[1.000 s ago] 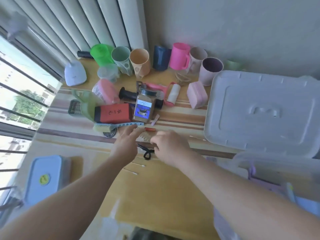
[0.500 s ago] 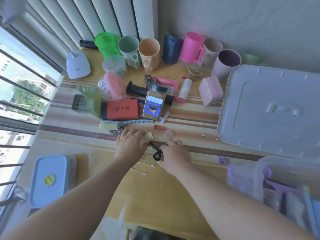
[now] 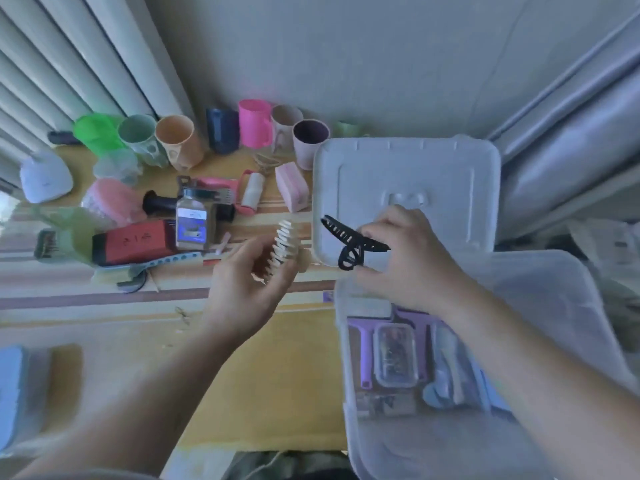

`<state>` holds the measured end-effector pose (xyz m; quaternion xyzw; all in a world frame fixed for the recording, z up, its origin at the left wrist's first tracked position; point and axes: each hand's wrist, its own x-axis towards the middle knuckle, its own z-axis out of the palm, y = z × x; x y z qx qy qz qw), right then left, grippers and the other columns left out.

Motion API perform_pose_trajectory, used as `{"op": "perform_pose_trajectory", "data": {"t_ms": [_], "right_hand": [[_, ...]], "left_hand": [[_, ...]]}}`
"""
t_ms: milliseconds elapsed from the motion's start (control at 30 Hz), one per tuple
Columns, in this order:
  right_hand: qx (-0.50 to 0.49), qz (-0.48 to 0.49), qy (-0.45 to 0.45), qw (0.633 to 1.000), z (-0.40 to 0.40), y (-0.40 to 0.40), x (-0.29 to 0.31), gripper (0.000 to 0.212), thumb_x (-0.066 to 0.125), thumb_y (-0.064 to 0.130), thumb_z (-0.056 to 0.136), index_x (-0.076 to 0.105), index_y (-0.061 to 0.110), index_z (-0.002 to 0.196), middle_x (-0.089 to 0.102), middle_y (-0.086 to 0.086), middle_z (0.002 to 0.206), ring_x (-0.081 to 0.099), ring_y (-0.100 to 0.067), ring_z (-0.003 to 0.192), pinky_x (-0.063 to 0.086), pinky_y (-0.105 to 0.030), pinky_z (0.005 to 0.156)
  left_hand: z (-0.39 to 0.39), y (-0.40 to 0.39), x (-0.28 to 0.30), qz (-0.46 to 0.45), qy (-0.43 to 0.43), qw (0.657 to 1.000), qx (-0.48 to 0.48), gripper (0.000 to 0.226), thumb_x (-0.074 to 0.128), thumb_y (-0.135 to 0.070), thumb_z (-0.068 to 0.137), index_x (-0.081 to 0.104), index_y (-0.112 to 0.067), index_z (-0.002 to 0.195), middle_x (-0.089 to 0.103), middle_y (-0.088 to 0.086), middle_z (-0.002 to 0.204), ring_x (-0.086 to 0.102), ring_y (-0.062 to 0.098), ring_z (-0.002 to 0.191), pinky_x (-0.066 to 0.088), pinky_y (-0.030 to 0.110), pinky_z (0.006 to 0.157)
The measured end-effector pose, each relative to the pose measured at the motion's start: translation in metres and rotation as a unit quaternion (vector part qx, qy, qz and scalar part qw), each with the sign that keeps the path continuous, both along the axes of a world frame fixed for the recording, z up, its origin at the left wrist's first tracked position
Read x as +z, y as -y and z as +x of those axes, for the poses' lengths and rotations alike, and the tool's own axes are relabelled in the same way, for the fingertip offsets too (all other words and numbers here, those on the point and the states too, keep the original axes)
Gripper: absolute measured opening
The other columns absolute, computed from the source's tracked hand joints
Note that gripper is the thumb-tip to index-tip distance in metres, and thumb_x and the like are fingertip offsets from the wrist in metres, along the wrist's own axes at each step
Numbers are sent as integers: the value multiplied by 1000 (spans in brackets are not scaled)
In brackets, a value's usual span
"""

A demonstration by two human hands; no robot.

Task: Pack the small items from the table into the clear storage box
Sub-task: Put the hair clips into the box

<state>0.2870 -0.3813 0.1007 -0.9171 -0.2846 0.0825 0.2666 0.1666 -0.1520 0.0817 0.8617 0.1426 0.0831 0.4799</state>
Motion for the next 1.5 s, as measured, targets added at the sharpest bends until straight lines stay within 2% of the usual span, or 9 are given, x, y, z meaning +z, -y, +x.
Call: {"op": "perform_pose_trajectory", "data": {"t_ms": [100,267,433,533,667,833,1033,1300,1500], "right_hand": [[-51,11,-5,999,-16,100,-1,40,67,49,70,75,30,104,51,12,92,49,-20,90,37,-20,82],[9,-197,-156,968,-61,200,-57,33,55,60,62,56,36,84,52,7,94,57,-34,104,50,-40,82],[201,-406,-182,873,-92,199,-97,37,69,27,89,65,28,125,54,-11,123,47,-40,126,43,-46,92],[238,-444,-188,843,-86,194,-112,49,65,14,96,58,31,142,46,-14,134,39,-44,133,41,-54,103],[250,-422,-188,851,-84,185,-123,53,74,40,93,58,37,143,48,-8,129,43,-38,129,42,-49,99],[229,-384,-217,868,-87,189,-141,55,80,36,88,62,31,140,53,-6,120,57,-34,117,48,-40,81],[210,-346,-229,885,-78,202,-131,41,74,26,90,64,20,129,59,-8,121,61,-34,108,56,-44,85],[207,-321,-235,894,-79,205,-137,42,68,29,91,59,27,133,51,-5,124,52,-31,115,54,-45,88],[173,-287,-253,908,-75,207,-140,28,66,31,88,64,30,116,52,2,115,54,-27,109,55,-44,89]], "left_hand": [[7,82,15,-53,-4,995,-86,29,66,-45,94,64,-33,120,76,-8,91,69,16,81,55,35,74],[12,192,-17,-14,-178,962,-205,58,54,-54,99,28,-50,151,72,-8,84,71,9,73,57,36,82],[-5,230,-80,116,-366,879,-284,60,49,-55,96,27,-38,149,74,8,97,66,34,105,54,42,94],[-14,238,-86,145,-401,859,-285,54,48,-59,93,39,-31,138,70,9,100,56,30,117,50,42,96],[-20,243,-89,228,-437,819,-294,48,61,-28,87,51,-23,133,64,8,118,63,30,108,50,34,81],[-30,240,-98,317,-452,771,-318,44,63,-12,86,57,-23,129,64,8,118,64,29,106,57,40,90],[-36,239,-107,346,-462,742,-342,35,60,-3,90,63,-13,123,65,12,116,63,31,108,54,37,87],[-37,241,-100,364,-454,723,-372,21,62,4,90,67,-2,110,68,15,110,68,33,102,57,39,83],[-37,243,-78,337,-460,698,-434,17,61,-13,97,68,-3,109,60,10,94,59,27,87,56,39,81]]}}
